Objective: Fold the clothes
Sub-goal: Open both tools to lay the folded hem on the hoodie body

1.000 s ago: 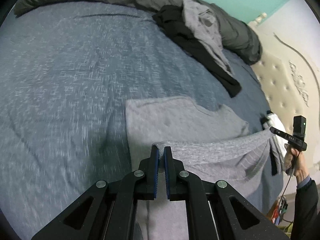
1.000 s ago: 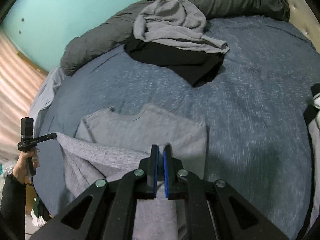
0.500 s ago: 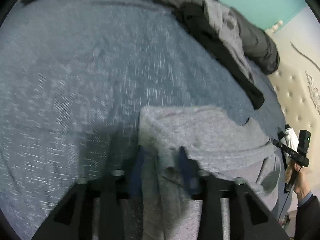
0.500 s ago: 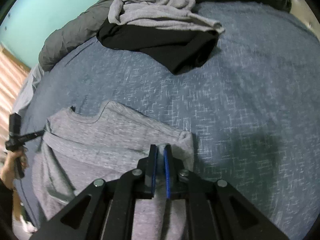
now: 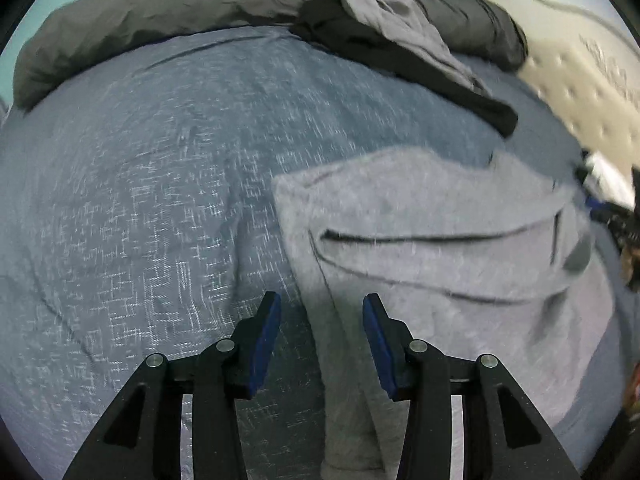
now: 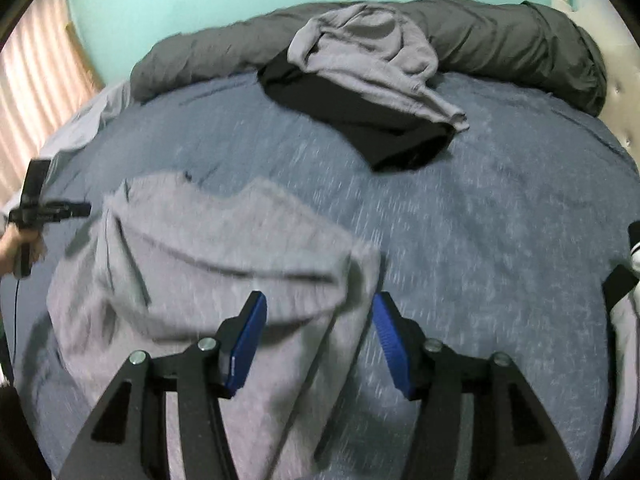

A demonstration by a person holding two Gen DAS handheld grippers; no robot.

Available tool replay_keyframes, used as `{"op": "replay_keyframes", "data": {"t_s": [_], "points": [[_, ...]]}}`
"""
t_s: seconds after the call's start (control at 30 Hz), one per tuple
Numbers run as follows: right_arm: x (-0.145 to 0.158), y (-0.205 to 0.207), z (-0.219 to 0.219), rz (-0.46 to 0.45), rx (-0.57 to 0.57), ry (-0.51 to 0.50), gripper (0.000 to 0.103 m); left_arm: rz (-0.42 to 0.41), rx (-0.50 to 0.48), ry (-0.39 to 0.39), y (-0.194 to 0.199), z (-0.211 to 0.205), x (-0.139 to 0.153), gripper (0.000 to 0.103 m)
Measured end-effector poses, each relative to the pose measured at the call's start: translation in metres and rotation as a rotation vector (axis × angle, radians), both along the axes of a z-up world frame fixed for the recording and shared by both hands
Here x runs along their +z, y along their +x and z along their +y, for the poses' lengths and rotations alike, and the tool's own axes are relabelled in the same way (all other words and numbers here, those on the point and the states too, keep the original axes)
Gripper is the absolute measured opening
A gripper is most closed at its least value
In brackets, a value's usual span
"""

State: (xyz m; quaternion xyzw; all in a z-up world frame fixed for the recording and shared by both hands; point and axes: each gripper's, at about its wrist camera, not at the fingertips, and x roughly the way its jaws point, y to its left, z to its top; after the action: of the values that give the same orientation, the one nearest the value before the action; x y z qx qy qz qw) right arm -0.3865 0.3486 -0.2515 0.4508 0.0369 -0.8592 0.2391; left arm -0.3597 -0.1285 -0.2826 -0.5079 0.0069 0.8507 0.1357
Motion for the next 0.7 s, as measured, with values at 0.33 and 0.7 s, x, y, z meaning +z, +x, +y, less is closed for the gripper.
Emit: {"op": "replay_keyframes", "data": {"t_s": [0.33, 0.7], "points": [[-0.032, -0.021, -0.025, 0.004, -0.011, 0.147, 0.056, 0.024, 0.036, -0.015, -0.029, 0.006, -0.021, 0.056], [-0.038, -0.076, -0.045, 0.007, -0.093, 0.131, 0.056, 0.053, 0.148, 0.150, -0.068, -0.003, -0.030, 0.056]]}}
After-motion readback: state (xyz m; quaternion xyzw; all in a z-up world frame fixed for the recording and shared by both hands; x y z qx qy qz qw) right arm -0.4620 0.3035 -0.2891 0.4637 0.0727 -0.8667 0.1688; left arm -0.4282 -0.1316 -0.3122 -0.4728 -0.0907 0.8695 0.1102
